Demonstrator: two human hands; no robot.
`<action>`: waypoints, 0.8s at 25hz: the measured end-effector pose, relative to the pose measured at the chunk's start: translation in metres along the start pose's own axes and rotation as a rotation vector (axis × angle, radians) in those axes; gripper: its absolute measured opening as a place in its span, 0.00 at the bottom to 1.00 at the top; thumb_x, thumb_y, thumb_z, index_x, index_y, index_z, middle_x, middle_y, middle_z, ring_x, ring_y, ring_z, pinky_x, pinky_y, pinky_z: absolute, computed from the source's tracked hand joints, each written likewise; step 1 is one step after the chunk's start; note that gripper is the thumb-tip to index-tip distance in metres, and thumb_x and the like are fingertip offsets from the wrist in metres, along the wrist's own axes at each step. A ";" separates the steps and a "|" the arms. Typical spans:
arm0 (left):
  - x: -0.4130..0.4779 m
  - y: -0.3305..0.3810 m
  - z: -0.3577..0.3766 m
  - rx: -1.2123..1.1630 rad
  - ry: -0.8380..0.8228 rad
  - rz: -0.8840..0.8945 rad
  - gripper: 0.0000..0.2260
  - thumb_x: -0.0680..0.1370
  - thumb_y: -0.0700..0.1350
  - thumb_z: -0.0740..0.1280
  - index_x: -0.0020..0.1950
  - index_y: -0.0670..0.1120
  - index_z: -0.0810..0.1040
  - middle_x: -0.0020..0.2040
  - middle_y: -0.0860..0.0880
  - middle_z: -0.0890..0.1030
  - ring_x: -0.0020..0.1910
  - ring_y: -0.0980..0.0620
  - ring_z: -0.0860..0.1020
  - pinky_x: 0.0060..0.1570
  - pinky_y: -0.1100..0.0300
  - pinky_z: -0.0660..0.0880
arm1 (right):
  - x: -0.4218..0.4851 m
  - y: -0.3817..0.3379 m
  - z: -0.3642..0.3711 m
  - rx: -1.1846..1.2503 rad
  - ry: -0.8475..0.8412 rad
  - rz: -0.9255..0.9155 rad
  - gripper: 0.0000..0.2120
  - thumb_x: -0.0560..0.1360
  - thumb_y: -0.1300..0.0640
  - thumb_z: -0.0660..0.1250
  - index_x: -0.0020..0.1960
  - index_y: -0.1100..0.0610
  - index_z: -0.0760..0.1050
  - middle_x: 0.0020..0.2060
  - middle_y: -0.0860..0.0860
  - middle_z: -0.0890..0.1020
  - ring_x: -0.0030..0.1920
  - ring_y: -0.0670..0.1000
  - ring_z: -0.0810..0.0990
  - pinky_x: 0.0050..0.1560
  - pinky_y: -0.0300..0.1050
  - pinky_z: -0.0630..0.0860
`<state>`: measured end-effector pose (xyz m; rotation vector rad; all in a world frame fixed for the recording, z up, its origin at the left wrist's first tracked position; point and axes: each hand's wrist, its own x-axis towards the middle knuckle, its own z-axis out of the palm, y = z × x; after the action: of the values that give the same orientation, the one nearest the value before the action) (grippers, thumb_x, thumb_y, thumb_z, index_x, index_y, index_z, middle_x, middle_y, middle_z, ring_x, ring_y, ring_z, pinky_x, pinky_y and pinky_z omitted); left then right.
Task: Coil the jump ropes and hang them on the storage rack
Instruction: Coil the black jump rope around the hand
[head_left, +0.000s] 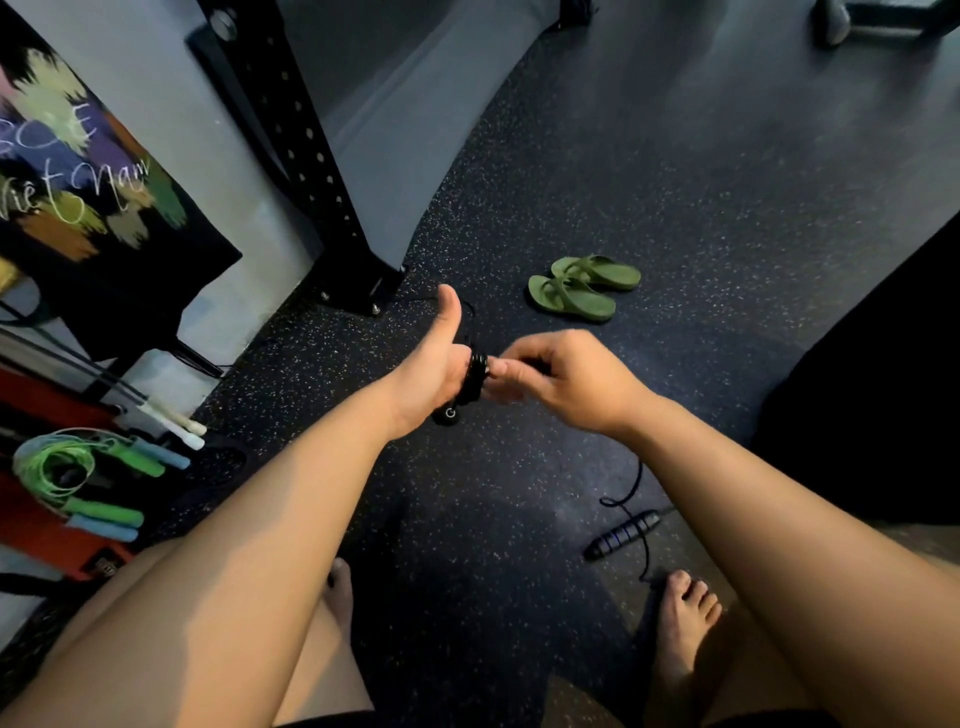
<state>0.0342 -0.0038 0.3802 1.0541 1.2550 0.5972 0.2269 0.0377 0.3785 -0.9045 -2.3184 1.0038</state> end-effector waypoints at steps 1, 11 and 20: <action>-0.003 0.002 0.002 0.020 -0.047 -0.009 0.57 0.68 0.79 0.30 0.56 0.41 0.84 0.56 0.39 0.86 0.62 0.46 0.82 0.77 0.43 0.59 | 0.001 0.002 -0.004 0.038 0.047 0.011 0.10 0.78 0.48 0.70 0.45 0.54 0.83 0.33 0.42 0.82 0.33 0.42 0.78 0.36 0.39 0.72; -0.012 0.016 0.013 -0.202 -0.180 0.022 0.55 0.66 0.80 0.29 0.42 0.36 0.77 0.28 0.44 0.79 0.35 0.41 0.81 0.59 0.47 0.73 | 0.002 0.039 0.009 0.265 0.190 0.157 0.11 0.79 0.50 0.68 0.40 0.52 0.78 0.32 0.49 0.73 0.33 0.43 0.68 0.36 0.45 0.66; -0.012 0.024 0.002 -0.797 0.115 0.388 0.52 0.69 0.82 0.41 0.55 0.37 0.78 0.46 0.41 0.83 0.51 0.40 0.83 0.68 0.46 0.74 | -0.010 0.041 0.037 0.156 -0.186 0.395 0.20 0.85 0.45 0.54 0.49 0.55 0.80 0.31 0.52 0.76 0.34 0.51 0.76 0.45 0.56 0.78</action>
<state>0.0376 -0.0036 0.4071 0.5799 0.7743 1.3365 0.2266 0.0352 0.3227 -1.2817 -2.2128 1.4625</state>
